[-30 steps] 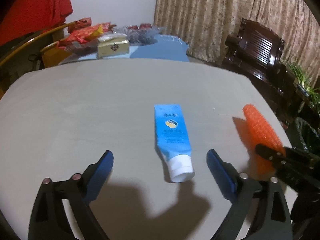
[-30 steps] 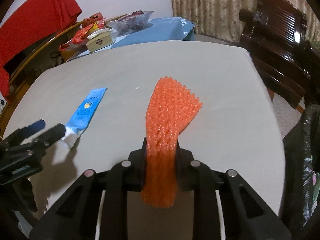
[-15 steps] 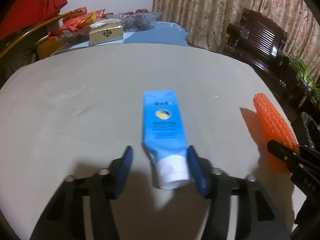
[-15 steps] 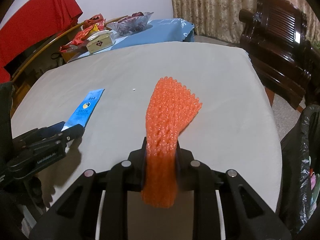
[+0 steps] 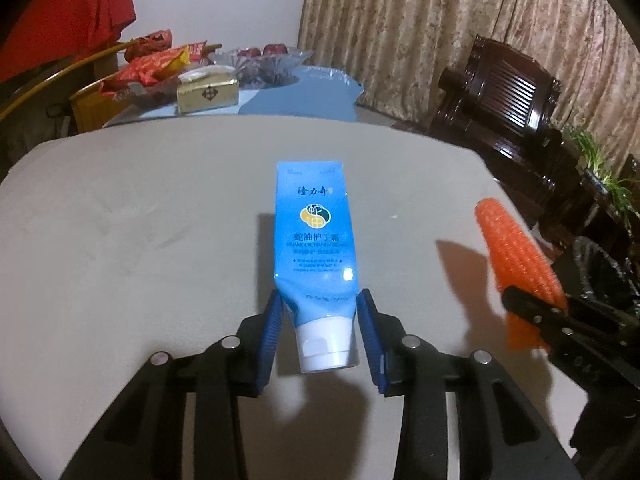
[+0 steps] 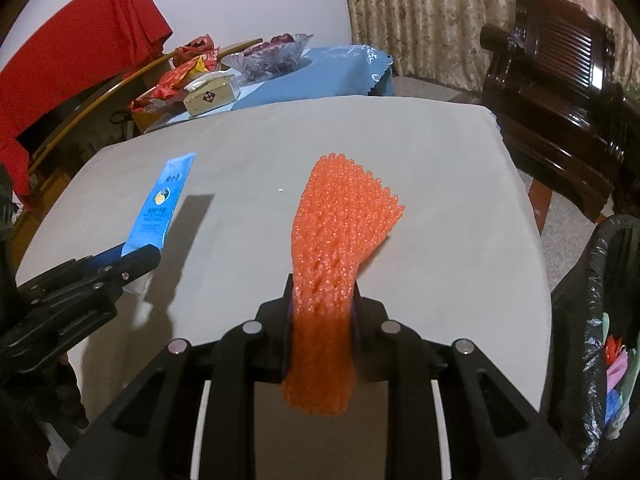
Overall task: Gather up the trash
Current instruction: 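Carry the blue tube and orange net over the bin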
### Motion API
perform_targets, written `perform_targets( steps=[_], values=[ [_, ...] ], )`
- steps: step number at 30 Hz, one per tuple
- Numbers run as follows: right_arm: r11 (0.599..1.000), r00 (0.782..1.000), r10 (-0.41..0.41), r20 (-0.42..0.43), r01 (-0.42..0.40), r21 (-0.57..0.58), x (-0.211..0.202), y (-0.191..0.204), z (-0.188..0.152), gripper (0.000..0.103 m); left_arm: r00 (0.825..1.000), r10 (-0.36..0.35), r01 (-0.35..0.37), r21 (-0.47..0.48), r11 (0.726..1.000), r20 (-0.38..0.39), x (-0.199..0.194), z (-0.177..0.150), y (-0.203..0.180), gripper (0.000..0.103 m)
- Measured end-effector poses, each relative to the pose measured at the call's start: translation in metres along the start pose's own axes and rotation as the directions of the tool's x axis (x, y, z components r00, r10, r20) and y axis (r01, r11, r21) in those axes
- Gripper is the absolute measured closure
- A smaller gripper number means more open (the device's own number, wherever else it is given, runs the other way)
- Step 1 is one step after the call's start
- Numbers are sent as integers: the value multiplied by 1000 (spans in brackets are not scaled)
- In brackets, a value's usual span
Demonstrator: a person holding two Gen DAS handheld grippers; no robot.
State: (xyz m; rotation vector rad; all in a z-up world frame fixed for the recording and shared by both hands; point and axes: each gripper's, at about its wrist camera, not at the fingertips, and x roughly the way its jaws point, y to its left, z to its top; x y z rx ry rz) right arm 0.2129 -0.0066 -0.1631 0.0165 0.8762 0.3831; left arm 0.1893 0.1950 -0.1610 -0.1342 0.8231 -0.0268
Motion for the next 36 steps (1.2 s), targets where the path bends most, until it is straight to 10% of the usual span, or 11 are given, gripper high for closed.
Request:
perform_targets(
  steps=[36],
  values=[
    [997, 975, -81, 206, 79, 17, -162, -76, -10, 81, 976, -198, 186, 123, 975, 96, -67, 8, -138, 66]
  ],
)
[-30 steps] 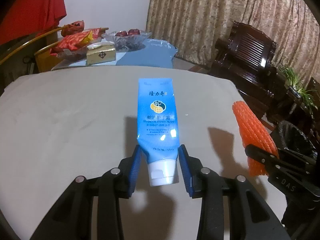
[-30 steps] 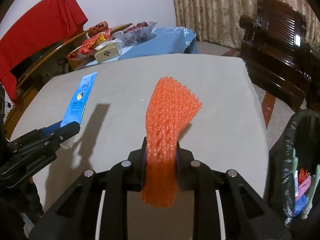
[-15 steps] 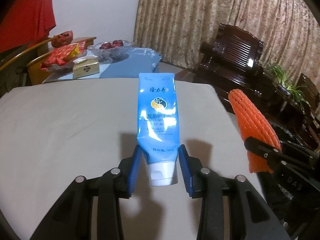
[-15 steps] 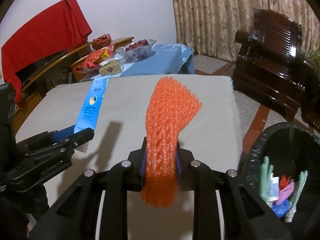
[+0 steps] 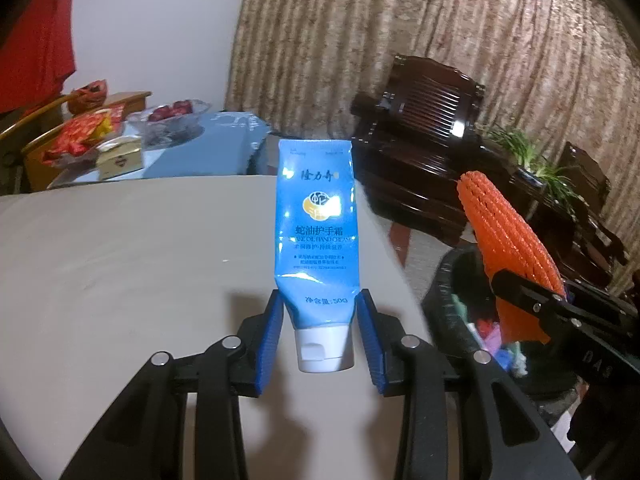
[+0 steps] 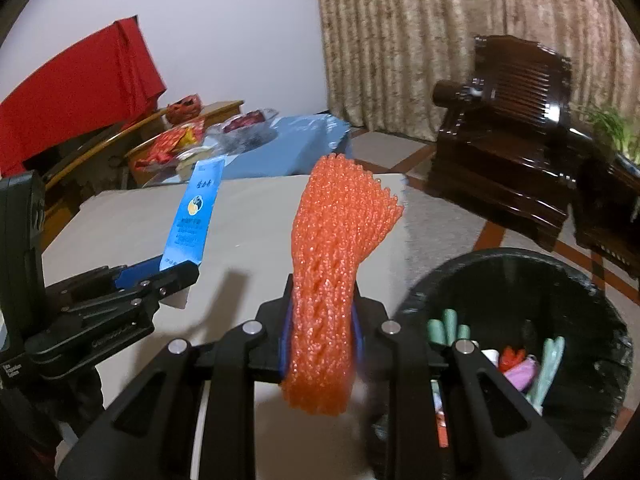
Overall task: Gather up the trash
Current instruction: 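Carry the blue tube and orange net over the bin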
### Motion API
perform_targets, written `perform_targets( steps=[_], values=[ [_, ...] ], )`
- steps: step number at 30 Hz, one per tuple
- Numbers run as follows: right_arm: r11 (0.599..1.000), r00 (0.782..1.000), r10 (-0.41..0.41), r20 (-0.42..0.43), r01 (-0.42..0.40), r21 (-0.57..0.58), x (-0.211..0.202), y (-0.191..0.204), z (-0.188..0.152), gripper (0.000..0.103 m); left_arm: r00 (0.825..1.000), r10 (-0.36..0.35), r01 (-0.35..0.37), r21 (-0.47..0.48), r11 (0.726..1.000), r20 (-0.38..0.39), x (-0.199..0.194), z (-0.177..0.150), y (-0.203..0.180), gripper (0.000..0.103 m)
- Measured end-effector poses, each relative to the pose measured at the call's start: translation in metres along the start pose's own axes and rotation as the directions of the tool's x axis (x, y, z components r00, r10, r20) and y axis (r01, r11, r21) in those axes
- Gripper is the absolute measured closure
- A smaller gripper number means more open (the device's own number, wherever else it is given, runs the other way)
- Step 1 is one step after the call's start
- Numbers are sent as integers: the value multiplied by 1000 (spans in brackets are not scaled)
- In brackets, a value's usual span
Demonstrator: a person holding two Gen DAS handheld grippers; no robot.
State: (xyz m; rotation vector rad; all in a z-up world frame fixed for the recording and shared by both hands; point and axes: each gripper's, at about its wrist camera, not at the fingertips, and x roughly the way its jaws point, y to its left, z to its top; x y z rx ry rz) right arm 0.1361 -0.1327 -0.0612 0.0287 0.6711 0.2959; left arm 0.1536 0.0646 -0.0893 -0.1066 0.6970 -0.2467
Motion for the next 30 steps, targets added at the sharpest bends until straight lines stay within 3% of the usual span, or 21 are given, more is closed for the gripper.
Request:
perform_targets(
  steps=[10, 18, 30],
  values=[
    [992, 993, -109, 35, 107, 65, -37, -60, -12, 81, 994, -111, 111, 75, 991, 0, 9, 8, -68, 66],
    [974, 978, -204, 51, 197, 114, -64, -109, -24, 81, 979, -203, 203, 144, 969, -15, 26, 12, -131, 66],
    [947, 957, -285, 56, 272, 171, -88, -165, -43, 81, 967, -253, 256, 209, 944, -39, 50, 12, -186, 66]
  ],
)
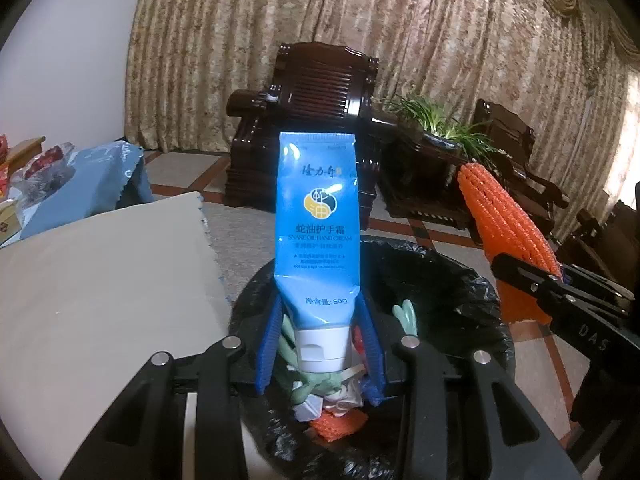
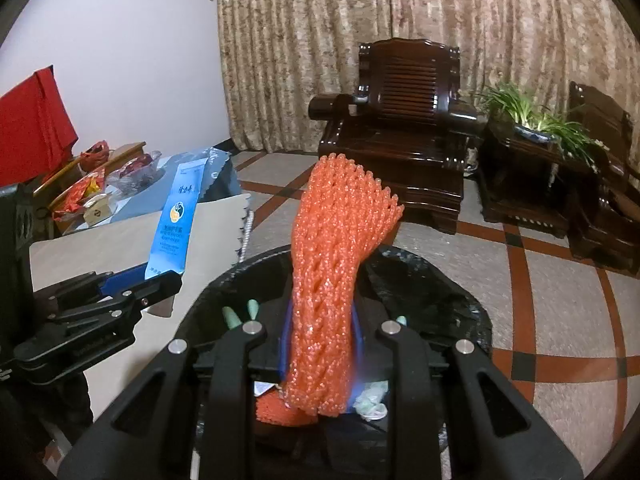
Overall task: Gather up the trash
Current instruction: 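Open both tools to drop the tube and net into the bin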
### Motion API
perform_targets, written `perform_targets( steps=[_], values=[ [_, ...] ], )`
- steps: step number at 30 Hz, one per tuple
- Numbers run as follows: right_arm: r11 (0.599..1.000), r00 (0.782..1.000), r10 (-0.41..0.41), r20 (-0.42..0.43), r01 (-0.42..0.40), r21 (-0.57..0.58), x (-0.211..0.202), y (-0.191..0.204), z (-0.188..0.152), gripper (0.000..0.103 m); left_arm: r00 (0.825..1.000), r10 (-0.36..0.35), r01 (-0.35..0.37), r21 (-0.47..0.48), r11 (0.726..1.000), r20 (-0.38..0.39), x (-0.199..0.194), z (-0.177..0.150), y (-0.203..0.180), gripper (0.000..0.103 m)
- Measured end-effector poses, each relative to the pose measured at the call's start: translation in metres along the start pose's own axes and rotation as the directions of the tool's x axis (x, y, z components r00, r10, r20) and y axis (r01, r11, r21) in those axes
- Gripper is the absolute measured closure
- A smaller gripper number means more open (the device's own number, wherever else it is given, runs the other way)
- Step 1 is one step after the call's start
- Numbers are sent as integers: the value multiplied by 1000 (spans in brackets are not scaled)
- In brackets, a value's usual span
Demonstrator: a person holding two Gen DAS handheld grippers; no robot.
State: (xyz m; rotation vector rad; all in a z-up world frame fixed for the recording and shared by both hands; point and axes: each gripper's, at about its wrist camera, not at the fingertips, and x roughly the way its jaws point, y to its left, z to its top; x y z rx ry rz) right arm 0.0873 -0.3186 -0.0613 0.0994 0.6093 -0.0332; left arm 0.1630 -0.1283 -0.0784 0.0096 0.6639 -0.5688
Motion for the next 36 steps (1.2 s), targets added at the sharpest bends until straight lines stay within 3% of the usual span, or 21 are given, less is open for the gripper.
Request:
perform_targets(
  steps=[17, 20, 23, 25, 28, 29, 30, 33, 36],
  values=[
    [999, 998, -28, -50, 30, 30, 21, -27, -11, 81, 997, -45, 48, 34, 998, -67, 44, -1, -22, 66],
    [999, 998, -36, -50, 37, 34, 23, -30, -12, 75, 996, -55, 58, 34, 998, -76, 47, -2, -23, 65],
    [998, 998, -43, -50, 45, 34, 25, -31, -13, 62, 994, -68, 70, 27, 997, -88, 49, -2, -22, 62],
    [998, 998, -48, -48, 50, 37, 24, -33, -14, 57, 994, -71, 74, 29, 997, -83, 48, -2, -20, 50],
    [997, 998, -52, -45, 54, 48, 23, -36, -15, 48, 995, -64, 66, 29, 997, -75, 45, -4, -18, 45],
    [997, 998, -52, -42, 54, 52, 21, -36, -15, 41, 995, -61, 63, 27, 998, -76, 44, -4, -16, 43],
    [997, 998, -53, -39, 55, 54, 21, -37, -15, 28, 996, -56, 58, 22, 998, -74, 42, -4, -13, 40],
    [997, 998, -62, -10, 63, 44, 15, -34, -14, 15, 997, -42, 43, 12, 999, -69, 36, -2, -9, 30],
    [998, 998, -56, -2, 56, 41, 9, -32, -12, 11, 998, -27, 27, -3, 1000, -59, 27, -1, -3, 17]
  ],
)
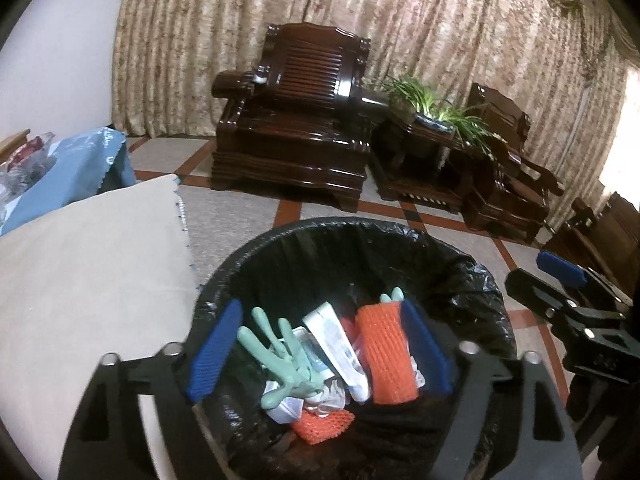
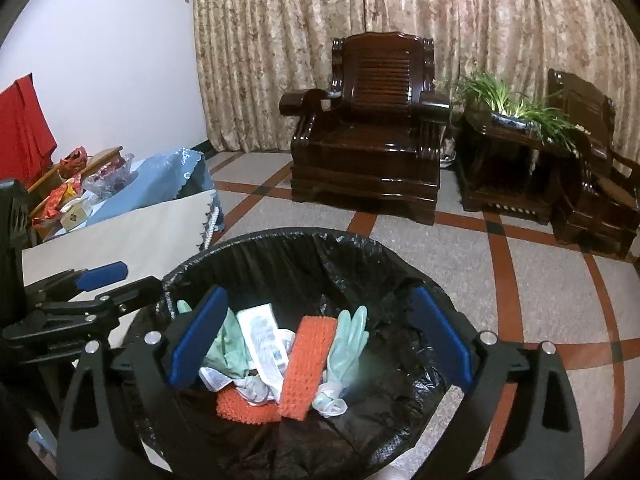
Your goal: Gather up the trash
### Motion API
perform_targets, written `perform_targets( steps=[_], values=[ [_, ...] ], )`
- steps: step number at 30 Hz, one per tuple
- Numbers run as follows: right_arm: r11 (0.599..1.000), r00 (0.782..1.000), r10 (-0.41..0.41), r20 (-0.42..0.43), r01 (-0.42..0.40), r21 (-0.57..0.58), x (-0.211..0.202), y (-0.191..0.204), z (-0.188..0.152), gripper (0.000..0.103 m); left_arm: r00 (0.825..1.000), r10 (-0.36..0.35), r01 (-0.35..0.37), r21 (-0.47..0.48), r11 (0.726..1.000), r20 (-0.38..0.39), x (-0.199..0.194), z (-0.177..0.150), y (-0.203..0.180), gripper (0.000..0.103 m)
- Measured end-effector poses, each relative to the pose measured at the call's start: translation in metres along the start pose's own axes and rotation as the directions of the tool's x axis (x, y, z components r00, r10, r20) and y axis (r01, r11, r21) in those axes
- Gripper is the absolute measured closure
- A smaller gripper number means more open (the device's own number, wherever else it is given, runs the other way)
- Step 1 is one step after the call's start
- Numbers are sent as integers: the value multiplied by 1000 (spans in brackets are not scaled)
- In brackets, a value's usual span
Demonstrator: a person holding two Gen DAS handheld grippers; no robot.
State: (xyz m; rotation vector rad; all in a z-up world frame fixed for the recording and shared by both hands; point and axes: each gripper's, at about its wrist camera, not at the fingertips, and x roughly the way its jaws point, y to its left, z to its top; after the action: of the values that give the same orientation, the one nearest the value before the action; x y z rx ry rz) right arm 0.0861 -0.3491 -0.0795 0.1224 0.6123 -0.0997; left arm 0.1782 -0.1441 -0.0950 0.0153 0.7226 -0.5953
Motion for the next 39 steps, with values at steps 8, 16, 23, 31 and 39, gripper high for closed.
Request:
perform_targets(
  steps=[8, 16, 23, 31, 39],
  values=[
    [999, 998, 46, 33, -46, 1, -29, 12, 7, 5, 997, 67, -66, -35, 997, 31, -36, -2, 14, 6],
    [994, 994, 103, 44, -102, -31, -60, 42, 8, 5, 988, 146, -144, -42, 989, 48, -80, -16, 24, 6],
    [990, 990, 136, 47, -134, -44, -83, 64, 5, 5, 980, 178, -172, -70, 983, 91, -120, -26, 22, 6],
    [984, 984, 160, 75, -154, -90, -112, 82, 7, 5, 966, 217, -207, -78, 975, 144, -160, -33, 17, 6],
    [975, 976, 189, 104, -174, -137, -138, 96, 11, 5, 948, 246, -233, -88, 969, 201, -192, -36, 12, 6]
  ],
)
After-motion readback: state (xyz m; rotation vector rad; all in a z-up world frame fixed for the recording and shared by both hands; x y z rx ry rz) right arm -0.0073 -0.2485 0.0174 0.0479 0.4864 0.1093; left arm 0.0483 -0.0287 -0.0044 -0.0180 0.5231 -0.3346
